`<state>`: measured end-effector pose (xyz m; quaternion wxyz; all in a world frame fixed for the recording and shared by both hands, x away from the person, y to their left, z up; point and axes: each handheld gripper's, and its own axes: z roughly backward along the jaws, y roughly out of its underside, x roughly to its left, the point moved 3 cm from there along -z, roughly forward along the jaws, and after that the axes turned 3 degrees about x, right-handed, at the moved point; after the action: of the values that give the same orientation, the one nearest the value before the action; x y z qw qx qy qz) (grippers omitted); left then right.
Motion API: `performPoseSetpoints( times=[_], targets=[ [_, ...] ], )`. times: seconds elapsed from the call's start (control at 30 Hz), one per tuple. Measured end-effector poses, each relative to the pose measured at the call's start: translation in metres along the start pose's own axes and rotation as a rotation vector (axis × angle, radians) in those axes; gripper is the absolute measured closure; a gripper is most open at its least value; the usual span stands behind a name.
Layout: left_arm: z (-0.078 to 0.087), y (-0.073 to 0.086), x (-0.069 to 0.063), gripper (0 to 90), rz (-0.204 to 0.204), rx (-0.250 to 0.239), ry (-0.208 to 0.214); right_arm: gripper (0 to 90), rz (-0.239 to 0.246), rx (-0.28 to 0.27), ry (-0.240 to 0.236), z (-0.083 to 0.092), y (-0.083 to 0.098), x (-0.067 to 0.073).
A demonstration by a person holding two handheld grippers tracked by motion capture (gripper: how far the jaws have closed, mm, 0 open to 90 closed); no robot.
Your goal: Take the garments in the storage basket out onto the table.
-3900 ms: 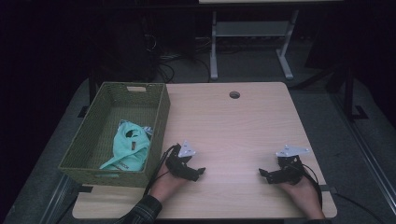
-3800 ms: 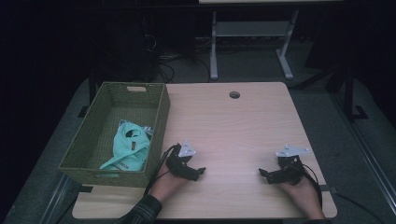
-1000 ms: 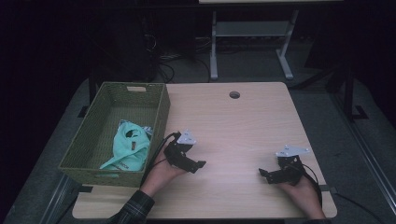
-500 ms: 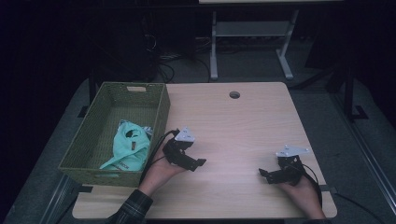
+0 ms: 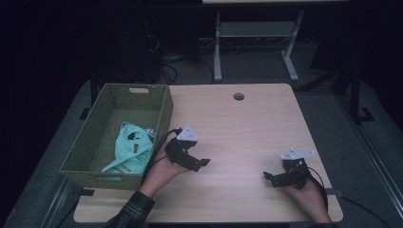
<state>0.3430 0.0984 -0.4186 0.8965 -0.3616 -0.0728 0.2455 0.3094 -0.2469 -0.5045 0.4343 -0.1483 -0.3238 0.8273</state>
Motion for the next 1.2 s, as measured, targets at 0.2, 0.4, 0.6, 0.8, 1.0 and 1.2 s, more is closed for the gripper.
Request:
performPoseSetpoints(
  times=[0.2, 0.4, 0.6, 0.8, 1.0, 1.2],
  targets=[
    [0.005, -0.005, 0.000, 14.1, 0.000, -0.008, 0.001, 2.0, 0.000, 0.000, 0.000, 0.000, 0.000, 0.000],
    [0.009, -0.009, 0.001, 14.1, -0.007, -0.013, -0.009, 2.0, 0.002, 0.001, 0.000, 0.000, 0.000, 0.000],
    [0.017, -0.014, 0.006, 14.2, -0.010, -0.030, -0.020, 2.1, 0.002, 0.001, 0.000, 0.000, 0.000, 0.000],
    [0.025, -0.015, 0.012, 14.5, 0.001, -0.042, -0.026, 2.0, 0.002, 0.000, 0.000, 0.000, 0.000, 0.000],
    [0.032, -0.017, 0.015, 14.5, -0.007, -0.048, -0.032, 2.0, 0.002, 0.001, 0.000, 0.000, 0.000, 0.000],
    [0.035, -0.017, 0.019, 14.5, -0.002, -0.044, -0.042, 2.1, 0.000, 0.000, 0.000, 0.000, 0.000, 0.000]
  ],
)
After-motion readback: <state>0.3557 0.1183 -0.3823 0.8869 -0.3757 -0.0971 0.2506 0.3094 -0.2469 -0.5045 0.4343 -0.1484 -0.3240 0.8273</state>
